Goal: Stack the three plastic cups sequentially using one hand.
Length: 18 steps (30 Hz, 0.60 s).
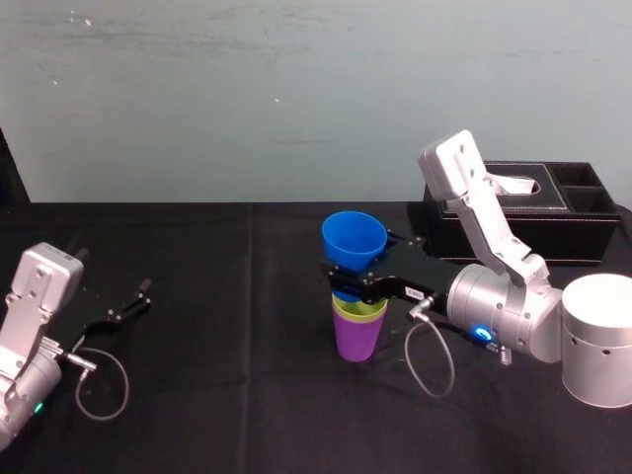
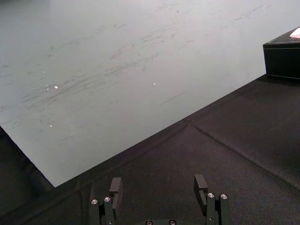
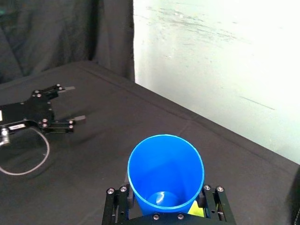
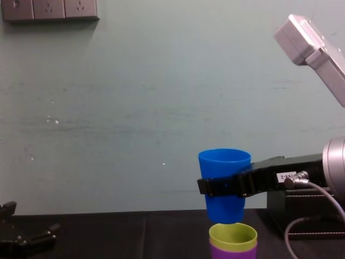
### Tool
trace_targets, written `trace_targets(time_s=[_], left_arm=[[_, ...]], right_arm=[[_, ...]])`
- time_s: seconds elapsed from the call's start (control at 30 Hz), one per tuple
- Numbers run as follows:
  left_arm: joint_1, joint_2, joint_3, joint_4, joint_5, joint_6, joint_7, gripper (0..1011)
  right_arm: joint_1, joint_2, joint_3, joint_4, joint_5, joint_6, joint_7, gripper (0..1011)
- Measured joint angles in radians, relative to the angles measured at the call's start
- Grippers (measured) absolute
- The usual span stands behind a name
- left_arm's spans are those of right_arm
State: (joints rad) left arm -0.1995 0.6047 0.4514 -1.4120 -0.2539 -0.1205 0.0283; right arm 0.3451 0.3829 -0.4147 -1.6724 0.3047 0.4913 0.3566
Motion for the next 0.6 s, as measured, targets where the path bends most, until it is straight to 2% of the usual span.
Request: trace_targets(time_s=[0.6], left_arm=[[0.000, 0.000, 0.000, 0.000, 0.000, 0.000, 0.000, 1000]], right_arm=[[0.004, -0.006, 0.004, 0.083, 0.008, -0.071, -0.003, 724]])
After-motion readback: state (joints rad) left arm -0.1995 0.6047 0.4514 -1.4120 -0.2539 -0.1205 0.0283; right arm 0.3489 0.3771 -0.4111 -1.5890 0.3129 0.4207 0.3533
